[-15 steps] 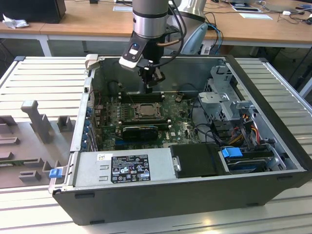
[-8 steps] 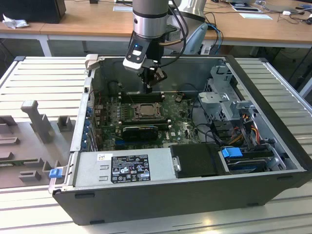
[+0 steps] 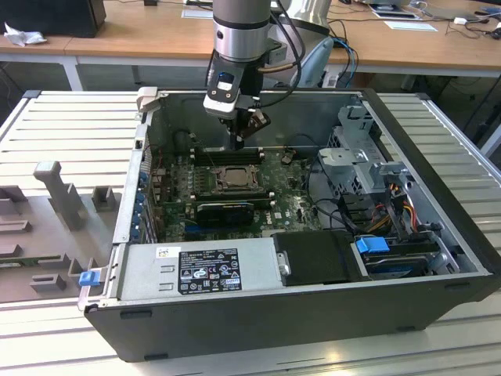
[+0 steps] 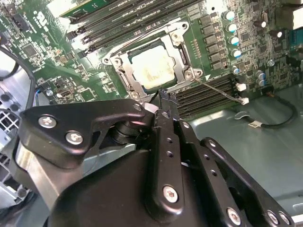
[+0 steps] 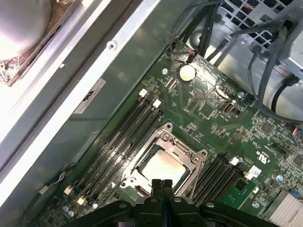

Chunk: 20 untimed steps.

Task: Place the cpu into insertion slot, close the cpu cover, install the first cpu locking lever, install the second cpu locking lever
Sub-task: 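Install the first cpu locking lever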

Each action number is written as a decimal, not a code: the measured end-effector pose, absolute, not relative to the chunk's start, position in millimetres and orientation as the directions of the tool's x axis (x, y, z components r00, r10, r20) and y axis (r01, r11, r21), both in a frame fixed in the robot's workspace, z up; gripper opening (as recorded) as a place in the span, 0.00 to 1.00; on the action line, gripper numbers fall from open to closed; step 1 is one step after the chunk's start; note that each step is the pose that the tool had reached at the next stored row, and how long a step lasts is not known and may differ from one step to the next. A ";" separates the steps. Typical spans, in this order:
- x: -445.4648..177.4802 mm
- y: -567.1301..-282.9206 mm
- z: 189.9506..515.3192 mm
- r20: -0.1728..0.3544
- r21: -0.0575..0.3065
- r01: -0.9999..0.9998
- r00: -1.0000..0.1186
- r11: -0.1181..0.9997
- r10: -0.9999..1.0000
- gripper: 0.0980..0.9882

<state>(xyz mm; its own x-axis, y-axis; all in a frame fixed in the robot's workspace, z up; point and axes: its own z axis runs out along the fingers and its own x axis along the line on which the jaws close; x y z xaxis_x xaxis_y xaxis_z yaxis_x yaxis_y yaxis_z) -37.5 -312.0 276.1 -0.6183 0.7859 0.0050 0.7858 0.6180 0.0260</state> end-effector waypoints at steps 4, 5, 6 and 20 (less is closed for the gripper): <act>-37.5 -312.0 276.1 0.005 0.026 0.762 -0.648 0.648 0.762 0.01; -37.5 -312.0 276.1 0.005 0.026 0.752 -0.659 0.659 0.752 0.01; -37.5 -312.0 276.1 0.005 0.026 0.745 -0.667 0.666 0.745 0.01; -37.5 -312.0 276.0 0.005 0.026 0.631 -0.776 0.776 0.631 0.01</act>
<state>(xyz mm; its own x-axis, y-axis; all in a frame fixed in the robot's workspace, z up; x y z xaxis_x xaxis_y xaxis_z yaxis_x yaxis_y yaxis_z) -37.5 -312.0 276.0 -0.7759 0.6308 0.0050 0.6307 0.7756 0.0260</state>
